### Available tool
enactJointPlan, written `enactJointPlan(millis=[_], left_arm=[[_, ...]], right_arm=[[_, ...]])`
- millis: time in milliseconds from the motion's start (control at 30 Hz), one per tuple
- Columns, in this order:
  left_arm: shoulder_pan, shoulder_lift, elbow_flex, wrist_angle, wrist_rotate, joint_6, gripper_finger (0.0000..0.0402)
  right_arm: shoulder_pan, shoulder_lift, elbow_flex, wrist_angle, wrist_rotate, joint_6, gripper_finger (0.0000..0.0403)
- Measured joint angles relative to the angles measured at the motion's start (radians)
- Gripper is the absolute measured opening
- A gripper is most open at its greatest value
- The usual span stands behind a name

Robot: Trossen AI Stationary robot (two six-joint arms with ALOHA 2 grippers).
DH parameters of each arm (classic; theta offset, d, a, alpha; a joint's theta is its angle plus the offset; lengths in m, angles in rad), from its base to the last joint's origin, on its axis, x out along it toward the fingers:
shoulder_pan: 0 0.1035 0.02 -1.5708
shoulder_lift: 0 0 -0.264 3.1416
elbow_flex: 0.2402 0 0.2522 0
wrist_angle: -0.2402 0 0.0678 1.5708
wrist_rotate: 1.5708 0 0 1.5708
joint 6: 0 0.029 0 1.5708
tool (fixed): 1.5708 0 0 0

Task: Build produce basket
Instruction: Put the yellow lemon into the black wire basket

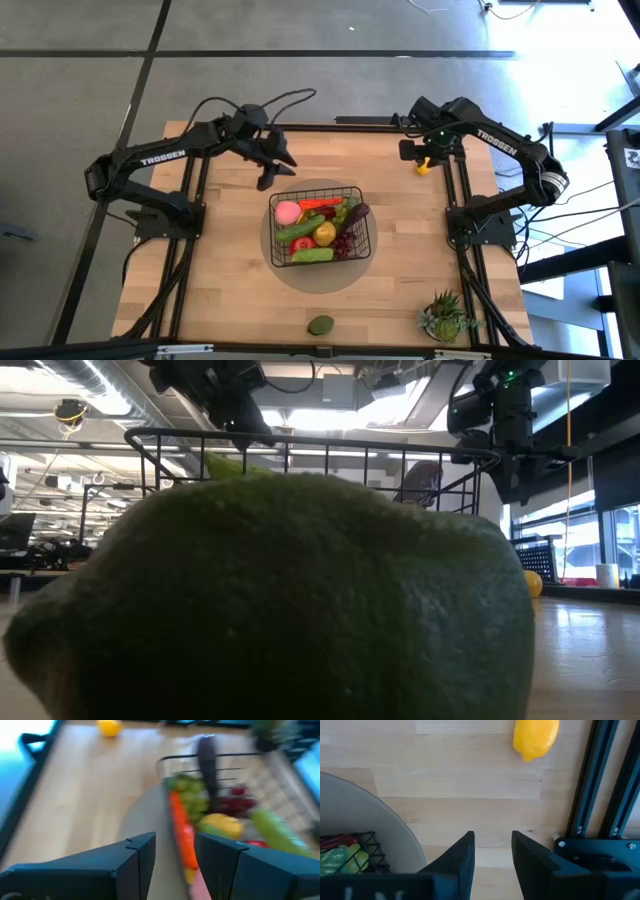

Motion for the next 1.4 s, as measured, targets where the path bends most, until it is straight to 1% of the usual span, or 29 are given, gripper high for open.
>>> enactJointPlan(millis=[100, 200, 333, 600, 733, 867, 1233, 1300, 1400], left_arm=[[0.009, 0.000, 0.000, 0.000, 0.102, -0.001, 0.0124], [0.011, 0.000, 0.000, 0.000, 0.113, -0.006, 0.0124], [0.000, 0.000, 0.000, 0.000, 0.048, -0.006, 0.0124], [-0.019, 0.000, 0.000, 0.000, -0.170, -0.006, 0.0124], [-0.025, 0.000, 0.000, 0.001, -0.248, -0.005, 0.0124], [-0.025, 0.000, 0.000, 0.001, -0.275, -0.005, 0.0124], [-0.026, 0.000, 0.000, 0.001, -0.276, -0.006, 0.0124], [-0.026, 0.000, 0.000, 0.001, -0.276, -0.006, 0.0124], [-0.026, 0.000, 0.000, 0.001, -0.276, -0.006, 0.0124]], right_arm=[[0.000, 0.000, 0.000, 0.011, 0.000, -0.003, 0.0123], [0.000, 0.000, 0.000, 0.035, 0.000, -0.003, 0.0123], [0.000, 0.000, 0.000, 0.066, 0.000, -0.002, 0.0123], [0.000, 0.000, 0.000, 0.135, 0.000, -0.001, 0.0123], [0.000, 0.000, 0.000, 0.147, 0.000, -0.001, 0.0123], [0.000, 0.000, 0.000, 0.147, -0.001, 0.010, 0.0123], [0.001, 0.000, 0.000, 0.144, 0.020, 0.035, 0.0123], [0.001, 0.000, 0.000, 0.142, 0.046, 0.088, 0.0123], [0.001, 0.000, 0.001, 0.142, 0.060, 0.217, 0.0123]])
